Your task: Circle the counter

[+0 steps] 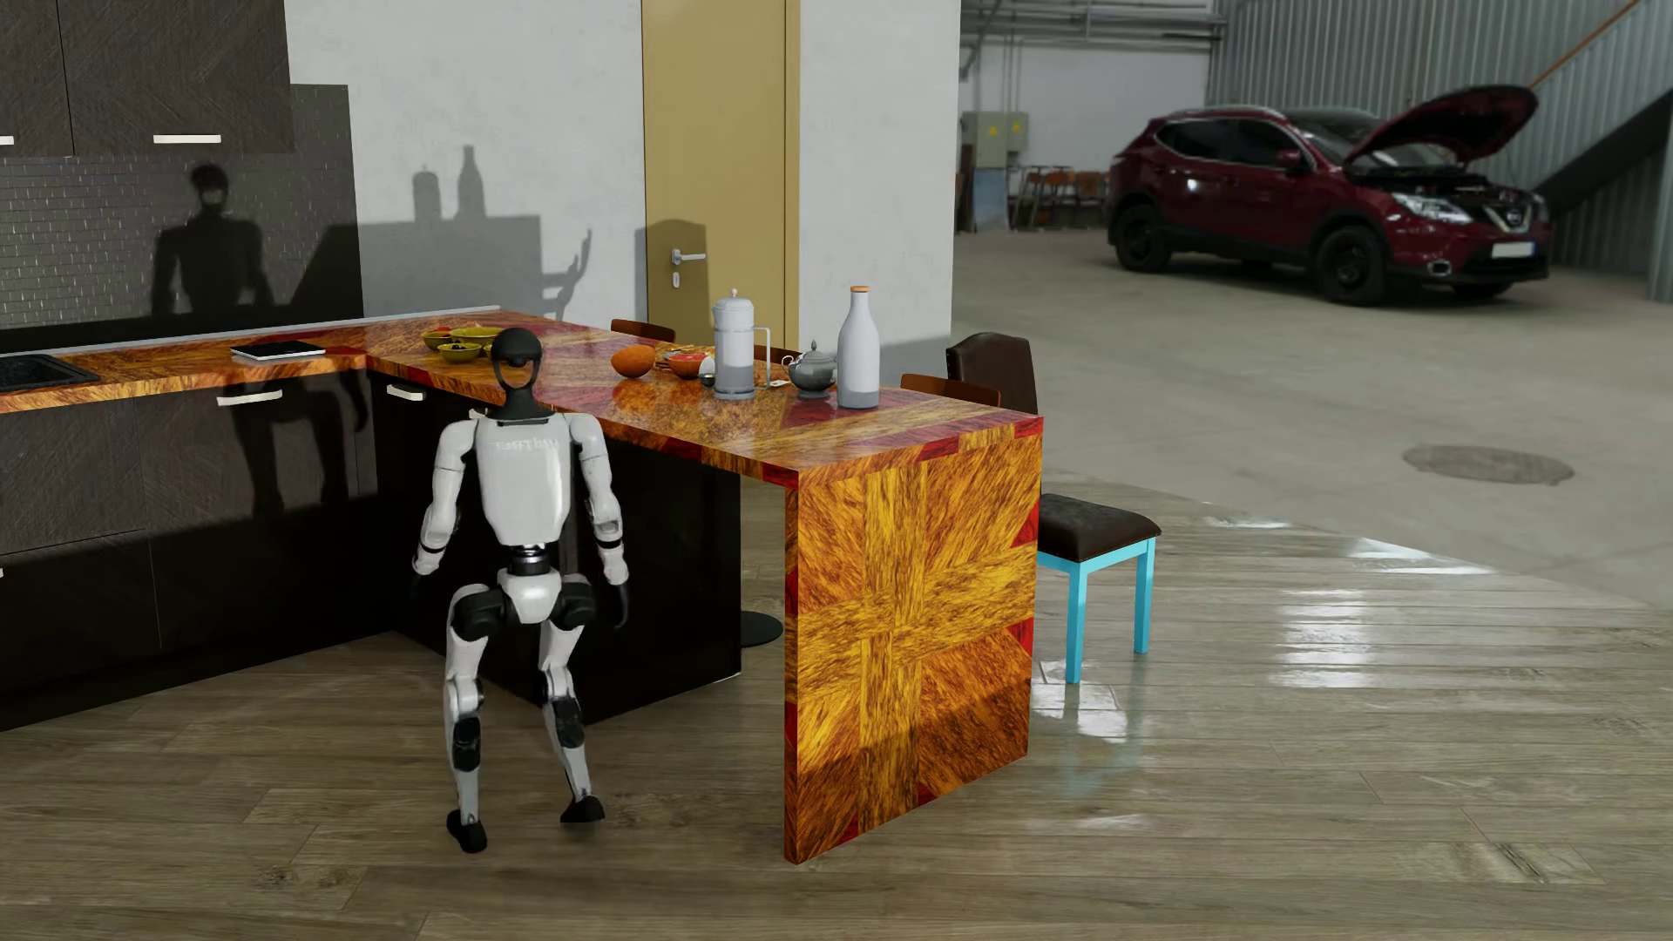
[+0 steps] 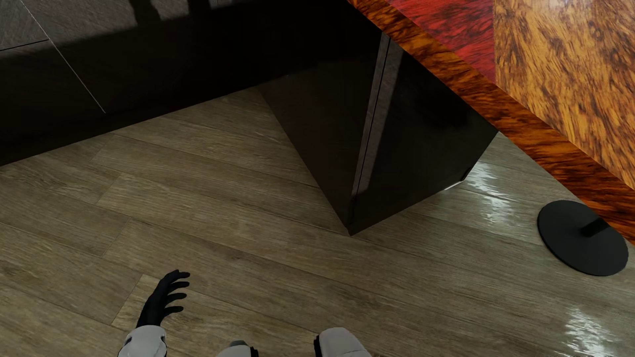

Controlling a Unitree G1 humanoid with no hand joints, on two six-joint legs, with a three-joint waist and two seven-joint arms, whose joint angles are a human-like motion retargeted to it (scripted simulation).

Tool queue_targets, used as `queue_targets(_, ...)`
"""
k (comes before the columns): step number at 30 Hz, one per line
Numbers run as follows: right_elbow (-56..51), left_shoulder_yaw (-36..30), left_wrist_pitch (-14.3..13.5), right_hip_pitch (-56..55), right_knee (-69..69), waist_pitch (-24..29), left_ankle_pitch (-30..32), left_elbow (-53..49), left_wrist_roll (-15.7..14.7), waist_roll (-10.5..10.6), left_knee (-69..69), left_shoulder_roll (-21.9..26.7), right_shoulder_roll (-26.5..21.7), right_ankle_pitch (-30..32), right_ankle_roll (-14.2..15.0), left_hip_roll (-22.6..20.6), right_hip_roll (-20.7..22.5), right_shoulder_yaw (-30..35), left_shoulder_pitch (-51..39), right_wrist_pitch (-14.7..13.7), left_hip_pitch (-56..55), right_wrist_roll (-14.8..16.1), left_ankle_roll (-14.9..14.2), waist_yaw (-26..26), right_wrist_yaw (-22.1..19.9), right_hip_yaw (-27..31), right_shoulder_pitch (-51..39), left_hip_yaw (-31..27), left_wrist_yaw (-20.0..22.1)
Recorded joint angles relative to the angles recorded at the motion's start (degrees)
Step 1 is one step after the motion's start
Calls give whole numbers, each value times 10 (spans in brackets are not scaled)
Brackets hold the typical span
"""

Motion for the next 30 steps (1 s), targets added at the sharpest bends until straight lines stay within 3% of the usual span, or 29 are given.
queue_targets(1, 4, -20, 7, -20, -98, 3, -5, -1, -2, -16, -18, -15, -1, -63, -1, -3, -18, -11, -20, -11, 22, -34, -23, -4, 28, 18, 12, -3, -2)
queue_targets(2, 21, -47, 5, -10, -218, 3, -8, 19, 0, -29, -21, -34, 0, -35, -1, -13, -45, 1, -30, -21, 36, -67, -12, 1, 53, 30, 9, -14, -11)
queue_targets(3, 44, -59, 8, 22, -255, 16, -10, 22, 3, -20, 4, -54, -14, 1, 30, -3, -45, 26, -25, -28, 39, -89, 14, 21, 77, 13, -21, -22, -28)
queue_targets(4, 18, -58, 6, 35, -258, 22, -21, 20, 7, -7, 6, -53, -23, -9, 27, 1, -39, 24, -4, -37, 41, -91, 38, 48, 91, 5, -46, -21, -53)
queue_targets(6, 3, -35, 9, 59, -264, 25, -49, 21, 16, 22, -1, -28, -7, -21, 23, 8, -31, 31, 46, -81, 54, -56, 69, 92, 74, -7, -93, -16, -104)
queue_targets(7, -1, -30, 22, 64, -262, 24, -49, 23, 16, 35, -15, -17, -2, -9, 23, 8, -31, 33, 59, -114, 68, -24, 48, 99, 59, -10, -105, -20, -118)
queue_targets(8, -7, -16, 37, 64, -255, 23, -40, 15, 12, 41, -44, -6, 5, 13, 4, 10, -32, 34, 71, -143, 88, 10, -4, 99, 46, -10, -110, -20, -123)
queue_targets(9, -9, -4, 46, 60, -257, 14, -36, 6, 4, 40, -66, -6, -1, 28, -54, 9, -37, 37, 84, -162, 102, 39, -27, 95, 40, -14, -106, -14, -116)
queue_targets(10, -5, -13, 58, 74, -288, 8, -23, 2, -5, 36, -58, -27, -3, 10, -101, 3, -42, 25, 77, -167, 104, 53, -13, 88, 40, -11, -92, -11, -100)
queue_targets(11, 5, -31, 73, 89, -317, -1, -16, -4, -14, 32, -38, -46, -12, -4, -44, -2, -47, 25, 58, -156, 98, 55, 14, 82, 41, -2, -82, -8, -82)
queue_targets(12, 14, -54, 82, 98, -335, -10, -25, -12, -23, 33, -26, -41, -14, 4, 37, 7, -42, 28, 44, -132, 94, 53, 31, 72, 41, 0, -84, -7, -67)
queue_targets(14, 10, -30, 66, 103, -338, -26, -56, 0, -34, 27, -60, -34, 4, 2, 32, 19, -29, 34, 36, -84, 119, 53, -1, 61, 27, -5, -58, -19, -55)
queue_targets(16, 15, -34, 65, 115, -353, -23, -46, -4, -43, 15, -78, -27, 1, 10, 32, 17, -30, 23, 47, -59, 132, 41, 4, 52, 21, -5, -55, -20, -57)
queue_targets(19, 18, -23, 73, 128, -379, -18, -28, 1, -51, 5, -101, -30, -5, 27, 32, 15, -33, 18, 53, -58, 140, 37, 4, 67, 17, -12, -61, -26, -72)
queue_targets(23, 16, -31, 55, 127, -381, -35, -27, -6, -18, 6, -99, -23, 4, 31, 36, 13, -35, 8, 55, -70, 139, 35, 8, 60, 33, -6, -49, -20, -109)
queue_targets(26, 13, -31, 32, 126, -373, -42, -31, -9, -4, 6, -95, -21, 11, 28, 36, 15, -35, 21, 55, -42, 143, 31, 8, 48, 46, -2, -44, -15, -124)
queue_targets(30, 19, -41, 56, 126, -377, -31, -19, -5, -29, 13, -105, -38, -3, 34, 36, 10, -40, 19, 51, -31, 143, 35, 7, 59, 41, -7, -52, -19, -120)
